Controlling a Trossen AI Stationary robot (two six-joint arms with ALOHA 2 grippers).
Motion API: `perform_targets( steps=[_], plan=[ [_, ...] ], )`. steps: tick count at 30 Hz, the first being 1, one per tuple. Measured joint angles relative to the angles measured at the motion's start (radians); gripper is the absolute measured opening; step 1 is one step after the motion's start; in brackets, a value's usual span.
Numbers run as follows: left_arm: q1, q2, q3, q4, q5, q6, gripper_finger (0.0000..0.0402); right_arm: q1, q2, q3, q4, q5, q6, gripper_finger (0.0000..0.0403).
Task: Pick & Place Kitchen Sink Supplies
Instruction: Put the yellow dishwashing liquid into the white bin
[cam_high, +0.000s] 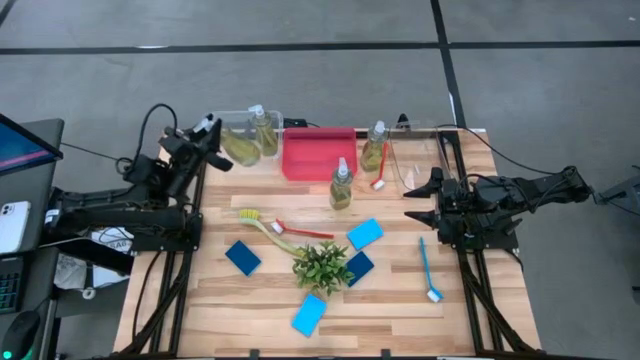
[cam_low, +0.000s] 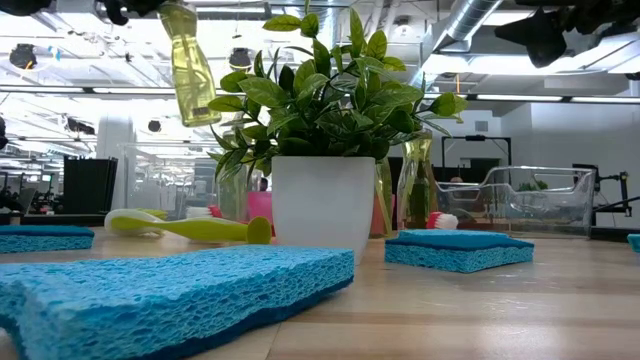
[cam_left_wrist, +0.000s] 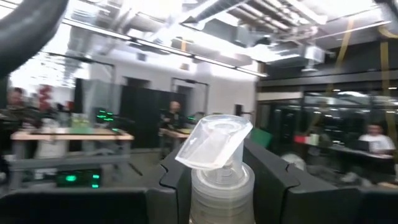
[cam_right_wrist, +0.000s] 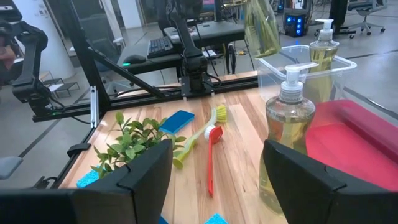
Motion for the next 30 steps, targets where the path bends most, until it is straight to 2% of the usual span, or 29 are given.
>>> perform_targets(
  steps=[17, 27, 30],
  plan=[
    [0.253, 0.018, 0.000, 0.021, 0.002, -0.006, 0.0115, 0.000, 0.000, 0.000, -0.005, 0.000, -0.001, 0.0245],
    [0.393, 0.141, 0.000, 0.026, 0.007, -0.021, 0.0115, 0.000, 0.000, 0.000, -0.015, 0.000, -0.003, 0.0245],
    [0.460, 0.187, 0.000, 0.030, 0.036, -0.042, 0.0116, 0.000, 0.000, 0.000, -0.015, 0.000, -0.003, 0.0245]
  ],
)
